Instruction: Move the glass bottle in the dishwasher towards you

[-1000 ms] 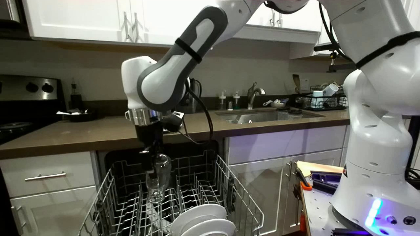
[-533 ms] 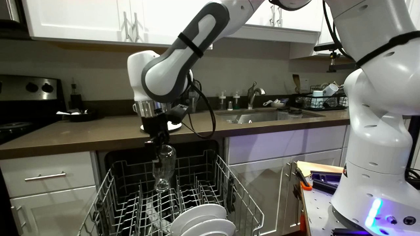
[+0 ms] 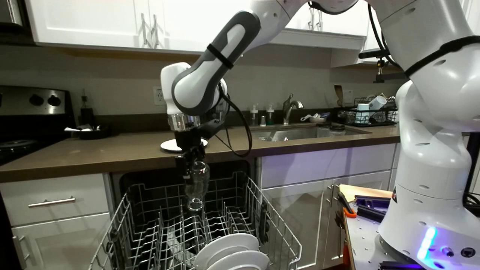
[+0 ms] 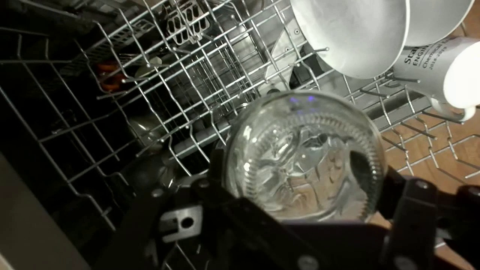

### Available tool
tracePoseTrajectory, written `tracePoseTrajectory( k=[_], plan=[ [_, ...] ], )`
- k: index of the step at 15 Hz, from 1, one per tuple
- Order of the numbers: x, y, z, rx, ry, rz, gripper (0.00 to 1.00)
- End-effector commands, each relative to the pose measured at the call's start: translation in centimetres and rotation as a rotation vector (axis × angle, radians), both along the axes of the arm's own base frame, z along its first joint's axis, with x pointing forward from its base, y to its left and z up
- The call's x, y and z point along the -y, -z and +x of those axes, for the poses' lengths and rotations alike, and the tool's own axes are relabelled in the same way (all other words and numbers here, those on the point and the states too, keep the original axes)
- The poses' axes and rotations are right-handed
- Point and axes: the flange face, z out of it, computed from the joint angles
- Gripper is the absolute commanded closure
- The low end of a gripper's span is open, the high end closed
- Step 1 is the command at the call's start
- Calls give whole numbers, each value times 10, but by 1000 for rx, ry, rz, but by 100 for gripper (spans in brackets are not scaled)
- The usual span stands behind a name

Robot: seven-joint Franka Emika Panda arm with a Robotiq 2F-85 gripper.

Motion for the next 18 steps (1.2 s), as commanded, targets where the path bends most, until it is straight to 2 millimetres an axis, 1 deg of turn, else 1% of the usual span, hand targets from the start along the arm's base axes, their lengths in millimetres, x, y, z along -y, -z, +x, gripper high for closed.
tracePoseTrajectory(
  k=[1,7,10,15,17,18],
  plan=[
    [24,-2,-4,-28,108,4,39],
    [67,8,-24,-56,234,-2,39],
    [86,20,-43,-75,289,32,39],
    [103,38,-75,-84,366,77,39],
    [108,45,-82,-57,388,89,39],
    [109,48,-81,-27,399,103,39]
  ],
)
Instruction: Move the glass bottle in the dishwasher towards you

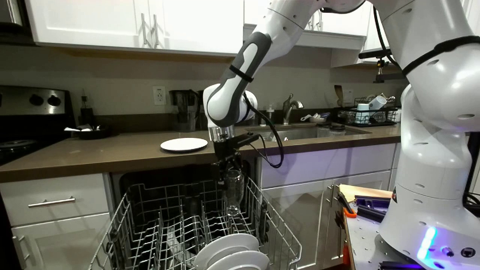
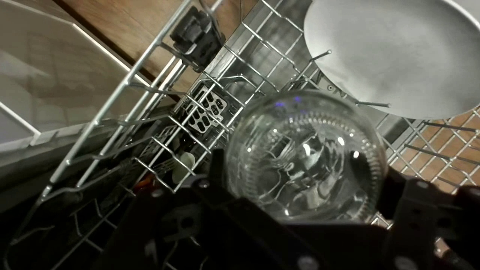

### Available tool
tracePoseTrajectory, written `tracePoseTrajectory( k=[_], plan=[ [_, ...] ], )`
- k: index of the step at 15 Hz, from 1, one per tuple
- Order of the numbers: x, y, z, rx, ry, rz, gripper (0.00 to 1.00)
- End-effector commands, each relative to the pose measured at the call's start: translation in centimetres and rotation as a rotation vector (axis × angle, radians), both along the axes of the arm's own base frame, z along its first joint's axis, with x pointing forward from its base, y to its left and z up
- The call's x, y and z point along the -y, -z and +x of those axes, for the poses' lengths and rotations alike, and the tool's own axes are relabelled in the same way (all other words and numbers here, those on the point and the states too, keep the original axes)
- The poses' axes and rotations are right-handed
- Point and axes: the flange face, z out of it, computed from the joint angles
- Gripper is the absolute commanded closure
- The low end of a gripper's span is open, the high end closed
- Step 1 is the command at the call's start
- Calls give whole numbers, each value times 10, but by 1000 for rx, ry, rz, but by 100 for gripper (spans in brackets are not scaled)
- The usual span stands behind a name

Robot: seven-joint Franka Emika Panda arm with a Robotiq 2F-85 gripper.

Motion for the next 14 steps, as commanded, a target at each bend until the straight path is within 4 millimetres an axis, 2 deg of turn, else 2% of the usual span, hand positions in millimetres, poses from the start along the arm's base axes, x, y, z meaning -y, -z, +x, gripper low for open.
tracePoseTrajectory(
  k=[1,7,14],
  plan=[
    [4,-3,-12,87,48,34,39],
    [-9,15,-6,167,61,33,39],
    [-6,19,-8,129,55,2,39]
  ],
)
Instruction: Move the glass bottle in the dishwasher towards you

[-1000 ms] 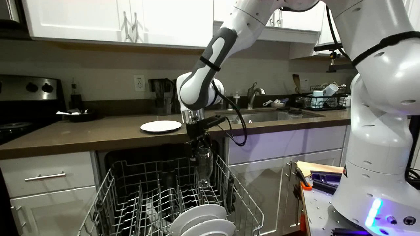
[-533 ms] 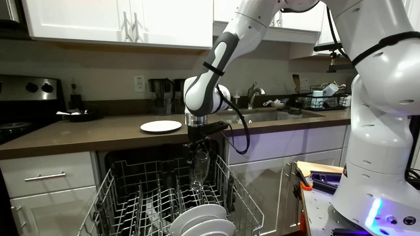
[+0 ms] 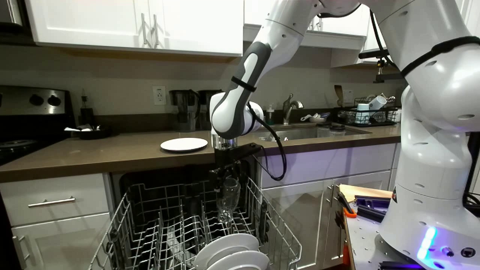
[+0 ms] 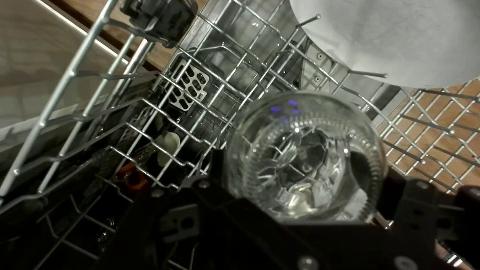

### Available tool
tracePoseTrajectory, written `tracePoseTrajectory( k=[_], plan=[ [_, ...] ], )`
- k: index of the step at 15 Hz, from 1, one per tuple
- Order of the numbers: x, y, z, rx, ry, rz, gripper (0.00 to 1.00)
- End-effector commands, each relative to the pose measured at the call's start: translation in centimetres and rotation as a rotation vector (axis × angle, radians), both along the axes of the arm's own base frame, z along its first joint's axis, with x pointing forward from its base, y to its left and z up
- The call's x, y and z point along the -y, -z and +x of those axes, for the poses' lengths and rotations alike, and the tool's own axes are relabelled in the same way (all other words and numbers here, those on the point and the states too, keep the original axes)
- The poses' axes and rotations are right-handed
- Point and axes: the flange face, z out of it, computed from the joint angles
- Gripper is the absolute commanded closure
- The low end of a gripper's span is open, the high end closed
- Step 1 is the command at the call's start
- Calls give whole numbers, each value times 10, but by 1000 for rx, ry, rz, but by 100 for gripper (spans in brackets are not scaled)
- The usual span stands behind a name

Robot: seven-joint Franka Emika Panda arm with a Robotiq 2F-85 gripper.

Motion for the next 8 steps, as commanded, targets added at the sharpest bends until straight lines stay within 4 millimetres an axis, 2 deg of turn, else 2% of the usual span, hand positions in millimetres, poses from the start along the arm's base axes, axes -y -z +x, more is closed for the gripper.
tracePoseTrajectory(
  k=[1,8],
  plan=[
    [3,-5,0,1,7,-17,39],
    [16,17,2,-29,34,-19,39]
  ],
)
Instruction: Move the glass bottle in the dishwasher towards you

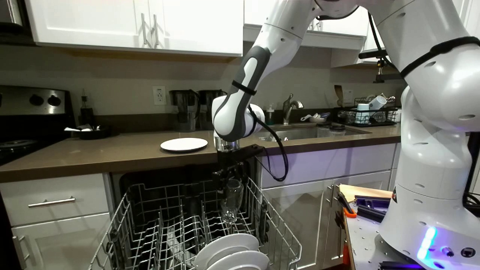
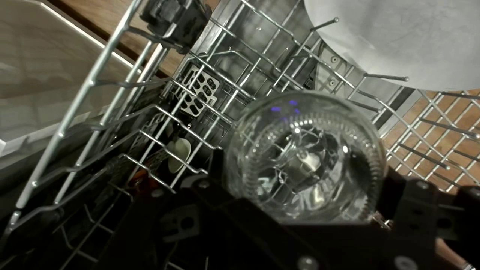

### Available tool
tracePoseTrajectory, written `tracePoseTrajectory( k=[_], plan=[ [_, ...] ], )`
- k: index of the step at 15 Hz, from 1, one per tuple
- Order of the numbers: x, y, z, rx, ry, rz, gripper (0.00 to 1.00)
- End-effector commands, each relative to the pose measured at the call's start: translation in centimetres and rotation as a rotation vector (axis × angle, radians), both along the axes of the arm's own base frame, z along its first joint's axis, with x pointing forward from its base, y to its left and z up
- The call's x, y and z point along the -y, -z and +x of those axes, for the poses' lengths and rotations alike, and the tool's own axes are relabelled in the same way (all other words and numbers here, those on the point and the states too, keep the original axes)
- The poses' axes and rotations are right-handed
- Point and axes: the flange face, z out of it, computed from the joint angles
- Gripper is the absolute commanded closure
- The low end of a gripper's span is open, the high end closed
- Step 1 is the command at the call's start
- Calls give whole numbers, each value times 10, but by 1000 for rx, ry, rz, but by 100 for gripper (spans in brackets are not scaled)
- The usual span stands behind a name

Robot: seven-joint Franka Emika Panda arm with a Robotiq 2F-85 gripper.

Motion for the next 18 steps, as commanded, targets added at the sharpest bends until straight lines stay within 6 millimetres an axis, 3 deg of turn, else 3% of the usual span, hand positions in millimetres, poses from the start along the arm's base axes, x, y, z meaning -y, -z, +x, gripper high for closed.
tracePoseTrajectory(
  k=[1,11,15,16,18],
  plan=[
    [4,13,6,-13,17,-9,39],
    [-3,77,28,-64,3,-21,39],
    [-4,84,31,-72,-3,-22,39],
    [-5,80,31,-72,-7,-19,3],
    [-7,73,28,-76,-9,-21,0]
  ],
)
